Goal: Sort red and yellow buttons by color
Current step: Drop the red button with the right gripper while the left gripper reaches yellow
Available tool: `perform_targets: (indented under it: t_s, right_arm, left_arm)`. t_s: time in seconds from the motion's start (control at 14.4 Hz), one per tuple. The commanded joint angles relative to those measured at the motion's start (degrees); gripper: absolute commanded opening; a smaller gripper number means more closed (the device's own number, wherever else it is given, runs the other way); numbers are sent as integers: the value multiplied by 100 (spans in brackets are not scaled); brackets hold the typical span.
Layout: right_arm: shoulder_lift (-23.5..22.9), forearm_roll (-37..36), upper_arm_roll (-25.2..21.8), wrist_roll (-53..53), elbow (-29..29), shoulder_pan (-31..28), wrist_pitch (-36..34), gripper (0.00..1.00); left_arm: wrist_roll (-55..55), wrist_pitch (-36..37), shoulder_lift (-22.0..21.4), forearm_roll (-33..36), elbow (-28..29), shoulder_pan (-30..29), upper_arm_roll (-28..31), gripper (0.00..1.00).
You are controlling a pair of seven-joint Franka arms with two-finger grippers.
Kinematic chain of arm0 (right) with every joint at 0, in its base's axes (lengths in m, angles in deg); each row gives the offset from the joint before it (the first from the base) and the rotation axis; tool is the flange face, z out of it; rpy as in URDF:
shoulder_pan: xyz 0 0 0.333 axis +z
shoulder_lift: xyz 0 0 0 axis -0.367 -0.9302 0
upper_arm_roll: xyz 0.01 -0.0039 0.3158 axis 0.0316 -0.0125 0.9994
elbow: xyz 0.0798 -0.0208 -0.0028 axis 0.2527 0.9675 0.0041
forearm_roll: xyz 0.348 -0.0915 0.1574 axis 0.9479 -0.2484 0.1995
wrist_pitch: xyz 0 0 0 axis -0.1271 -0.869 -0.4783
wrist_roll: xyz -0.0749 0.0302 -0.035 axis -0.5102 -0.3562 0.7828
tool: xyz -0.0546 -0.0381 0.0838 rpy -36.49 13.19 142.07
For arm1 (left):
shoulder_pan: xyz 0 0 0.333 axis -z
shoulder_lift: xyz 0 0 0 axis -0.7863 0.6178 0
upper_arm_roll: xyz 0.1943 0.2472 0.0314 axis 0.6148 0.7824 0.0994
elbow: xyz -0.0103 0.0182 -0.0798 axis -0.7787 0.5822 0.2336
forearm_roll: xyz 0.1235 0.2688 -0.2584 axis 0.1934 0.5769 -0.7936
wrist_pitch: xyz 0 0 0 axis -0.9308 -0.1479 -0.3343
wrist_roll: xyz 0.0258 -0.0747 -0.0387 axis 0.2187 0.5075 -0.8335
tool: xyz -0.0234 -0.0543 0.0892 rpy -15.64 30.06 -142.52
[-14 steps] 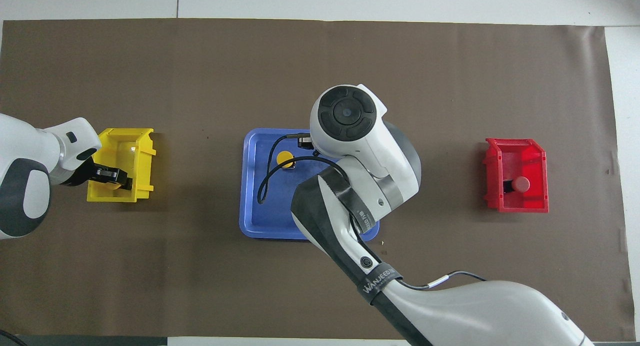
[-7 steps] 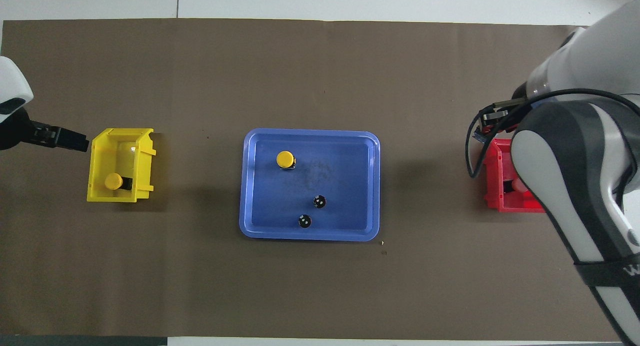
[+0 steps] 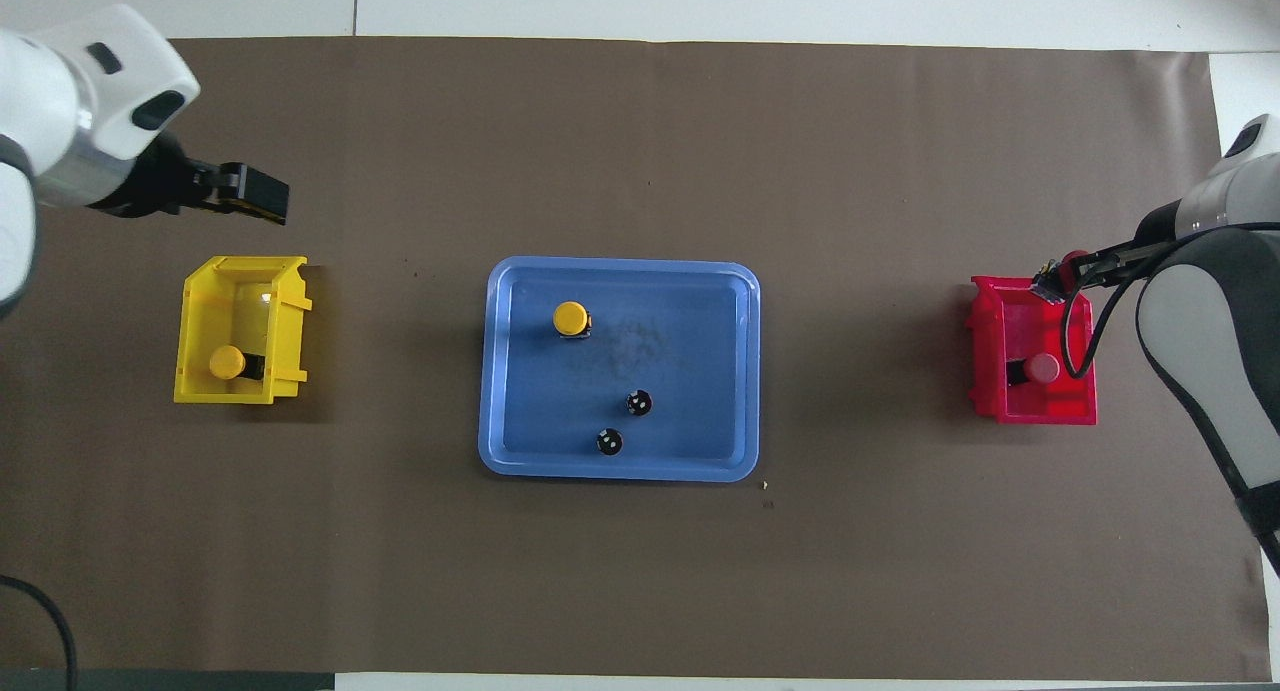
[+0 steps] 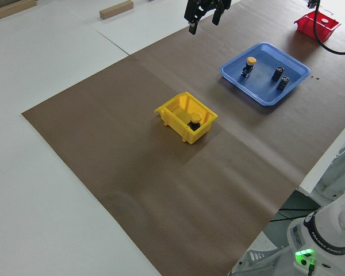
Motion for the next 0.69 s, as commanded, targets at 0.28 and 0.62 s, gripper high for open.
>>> perform_targets:
  t_s: [0.28,0.62]
  right_arm:
    - [415,139,92,-419,1186,-267,1008,16]
    - [354,139,92,-340,1468,-214,1527,16]
  left_arm:
    - [1956,-1400,643,46,713,1567,85,100]
    - [2308,-1814,687,72,1276,1919,85,100]
